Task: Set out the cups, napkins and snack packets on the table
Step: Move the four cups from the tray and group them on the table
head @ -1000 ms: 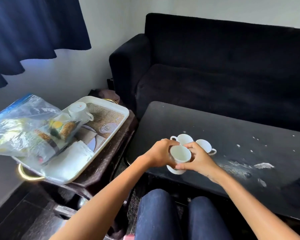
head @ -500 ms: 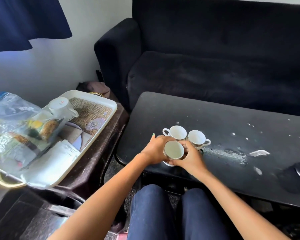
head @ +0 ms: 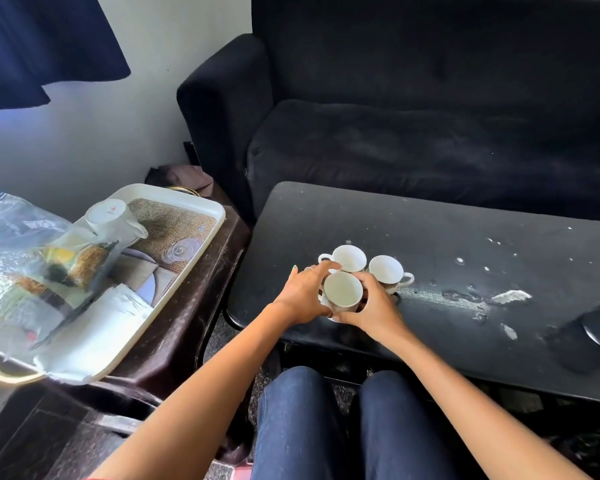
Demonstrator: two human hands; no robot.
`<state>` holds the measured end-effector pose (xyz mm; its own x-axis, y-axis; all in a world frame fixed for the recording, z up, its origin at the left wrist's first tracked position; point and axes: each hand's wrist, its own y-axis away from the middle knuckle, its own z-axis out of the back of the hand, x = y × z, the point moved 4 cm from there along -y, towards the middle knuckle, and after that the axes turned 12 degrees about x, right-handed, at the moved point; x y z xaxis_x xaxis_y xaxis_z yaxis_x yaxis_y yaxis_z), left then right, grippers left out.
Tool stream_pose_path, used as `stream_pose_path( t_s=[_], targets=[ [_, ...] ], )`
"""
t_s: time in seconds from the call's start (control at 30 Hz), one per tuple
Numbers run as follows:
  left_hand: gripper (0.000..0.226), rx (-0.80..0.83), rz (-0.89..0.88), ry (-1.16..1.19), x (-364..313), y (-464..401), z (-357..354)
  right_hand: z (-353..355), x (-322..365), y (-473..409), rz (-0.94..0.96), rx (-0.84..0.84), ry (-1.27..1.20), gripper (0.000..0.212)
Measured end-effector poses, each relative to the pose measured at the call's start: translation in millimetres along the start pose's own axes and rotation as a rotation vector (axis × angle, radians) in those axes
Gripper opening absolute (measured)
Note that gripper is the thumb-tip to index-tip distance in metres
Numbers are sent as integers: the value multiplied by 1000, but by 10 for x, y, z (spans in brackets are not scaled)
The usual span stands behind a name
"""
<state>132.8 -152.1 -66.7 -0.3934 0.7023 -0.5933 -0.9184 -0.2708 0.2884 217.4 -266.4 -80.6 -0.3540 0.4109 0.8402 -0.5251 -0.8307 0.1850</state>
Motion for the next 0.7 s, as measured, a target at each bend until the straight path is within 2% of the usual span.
stream_pose_path(
  t_s=[0.1, 0.17, 0.3, 0.37, 0.5, 0.7],
  targets=[
    [93, 0, 63, -168, 63, 57, 19, 10, -33, 57, -32, -2, 40, 80],
    [99, 4, 91, -213, 109, 121, 58, 37, -42, 123, -70, -22, 45, 76],
    [89, -32, 71, -110, 207, 294, 208, 100, 104, 261, -43, -160, 123, 51],
    [79, -78, 46, -7, 253, 409, 326, 83, 298, 266, 11, -187, 135, 46],
    [67, -206, 30, 96, 347, 656, 624, -114, 860, 130, 168, -132, 108, 48],
    [63, -376, 82, 137, 678, 1104, 1094, -670, 1591, -207, 343, 31, 193, 47]
  ],
)
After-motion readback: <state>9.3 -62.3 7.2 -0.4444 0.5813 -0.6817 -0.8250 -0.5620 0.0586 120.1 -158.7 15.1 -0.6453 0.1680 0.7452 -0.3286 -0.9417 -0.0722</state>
